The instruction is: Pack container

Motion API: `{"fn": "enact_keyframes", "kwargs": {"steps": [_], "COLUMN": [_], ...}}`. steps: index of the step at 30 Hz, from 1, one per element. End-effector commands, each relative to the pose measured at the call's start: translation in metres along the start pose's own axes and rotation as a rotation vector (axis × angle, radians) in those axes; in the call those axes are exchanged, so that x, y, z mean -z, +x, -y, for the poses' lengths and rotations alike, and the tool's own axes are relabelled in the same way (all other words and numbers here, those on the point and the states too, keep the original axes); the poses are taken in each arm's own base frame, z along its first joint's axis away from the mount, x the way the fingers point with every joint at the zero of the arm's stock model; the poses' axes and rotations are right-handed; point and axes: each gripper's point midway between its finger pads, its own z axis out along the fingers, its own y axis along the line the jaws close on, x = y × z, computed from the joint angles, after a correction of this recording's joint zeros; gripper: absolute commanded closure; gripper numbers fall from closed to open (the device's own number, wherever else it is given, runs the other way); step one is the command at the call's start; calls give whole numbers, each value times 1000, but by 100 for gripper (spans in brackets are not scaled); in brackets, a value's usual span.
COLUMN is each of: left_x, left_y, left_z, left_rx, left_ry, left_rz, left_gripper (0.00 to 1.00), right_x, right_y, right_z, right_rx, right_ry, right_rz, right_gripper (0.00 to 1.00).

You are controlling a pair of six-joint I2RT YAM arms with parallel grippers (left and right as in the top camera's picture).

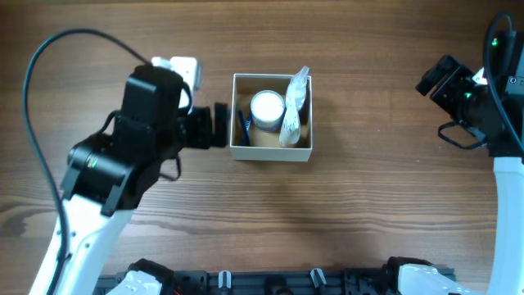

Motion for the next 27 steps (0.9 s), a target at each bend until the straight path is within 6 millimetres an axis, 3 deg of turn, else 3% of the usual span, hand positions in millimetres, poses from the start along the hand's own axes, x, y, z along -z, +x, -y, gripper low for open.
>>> {"fn": "enact_keyframes", "kwargs": {"steps": [1, 5, 7, 12, 16, 19, 25, 27], "left_x": [29, 39, 34, -12, -53, -74, -48, -49], "left_y": [3, 2, 19, 92, 133, 152, 133, 133], "left_z": [-32, -45, -58, -87, -98, -103, -101, -101], "left_rx": [114, 40, 73, 147, 258, 281, 247, 248], "left_ry": [-107, -69, -25, -12, 29, 46, 58, 56], "left_rz": [58, 220, 293, 409, 477, 511, 665, 660], "left_gripper": [0, 0, 0, 0, 0, 0, 0, 0], "right_x": [-1, -1, -1, -1, -1, -1, -1, -1], "right_y": [-1, -1, -1, -1, -1, -1, -1, -1], "right_z": [-2, -2, -2, -2, -2, -2, -2, -2], "right_rx": [-5, -5, -5, -5, -5, -5, -5, -5], "right_ry": [-7, -8, -7, -7, -8, -7, -7, -7], "right_rz": [-2, -2, -2, -2, -2, -2, -2, -2], "right_gripper": [0, 0, 0, 0, 0, 0, 0, 0]}}
